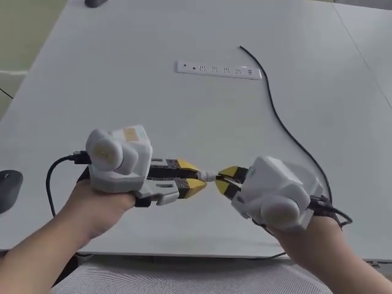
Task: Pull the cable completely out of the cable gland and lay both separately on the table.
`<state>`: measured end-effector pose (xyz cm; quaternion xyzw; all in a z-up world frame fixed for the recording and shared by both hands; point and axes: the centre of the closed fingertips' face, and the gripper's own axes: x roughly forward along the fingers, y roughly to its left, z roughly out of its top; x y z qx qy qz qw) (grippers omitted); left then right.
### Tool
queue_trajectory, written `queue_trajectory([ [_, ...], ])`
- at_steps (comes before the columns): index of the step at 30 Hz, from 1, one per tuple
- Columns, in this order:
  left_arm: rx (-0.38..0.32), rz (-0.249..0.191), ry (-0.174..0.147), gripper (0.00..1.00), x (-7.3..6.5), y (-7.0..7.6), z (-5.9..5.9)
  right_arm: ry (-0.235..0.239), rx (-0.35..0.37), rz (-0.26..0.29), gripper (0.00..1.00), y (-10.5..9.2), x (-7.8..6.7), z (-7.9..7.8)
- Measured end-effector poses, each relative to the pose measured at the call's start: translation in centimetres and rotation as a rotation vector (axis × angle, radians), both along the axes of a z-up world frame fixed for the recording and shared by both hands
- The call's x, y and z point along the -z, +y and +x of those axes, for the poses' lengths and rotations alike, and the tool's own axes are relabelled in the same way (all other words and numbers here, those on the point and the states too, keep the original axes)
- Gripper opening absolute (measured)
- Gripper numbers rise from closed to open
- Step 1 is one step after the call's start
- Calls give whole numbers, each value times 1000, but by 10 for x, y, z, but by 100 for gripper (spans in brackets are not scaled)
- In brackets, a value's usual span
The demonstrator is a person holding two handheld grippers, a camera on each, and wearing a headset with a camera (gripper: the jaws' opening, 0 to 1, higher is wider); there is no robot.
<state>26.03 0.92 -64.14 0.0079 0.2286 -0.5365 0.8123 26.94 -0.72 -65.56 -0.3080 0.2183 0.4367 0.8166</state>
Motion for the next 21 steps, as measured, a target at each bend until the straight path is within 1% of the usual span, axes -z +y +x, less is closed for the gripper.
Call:
queue_trajectory([
  [4, -1, 0, 2, 15, 0, 1, 0, 11, 17, 6, 1, -2, 2, 1],
  [6, -3, 1, 2, 15, 0, 1, 0, 25, 36, 12, 1, -4, 5, 2],
  [11, -7, -2, 6, 15, 0, 3, 0, 78, 108, 57, 0, -12, 10, 6],
  [14, -8, -4, 3, 15, 0, 3, 0, 102, 148, 72, 0, -18, 14, 9],
  [15, -8, -5, 3, 15, -1, 3, 0, 117, 169, 82, 0, -21, 15, 10],
  [19, -8, -9, 4, 15, -2, 3, 0, 144, 204, 99, 0, -27, 20, 12],
  [21, -7, -9, 3, 15, -2, 3, 0, 164, 236, 116, 0, -31, 23, 13],
])
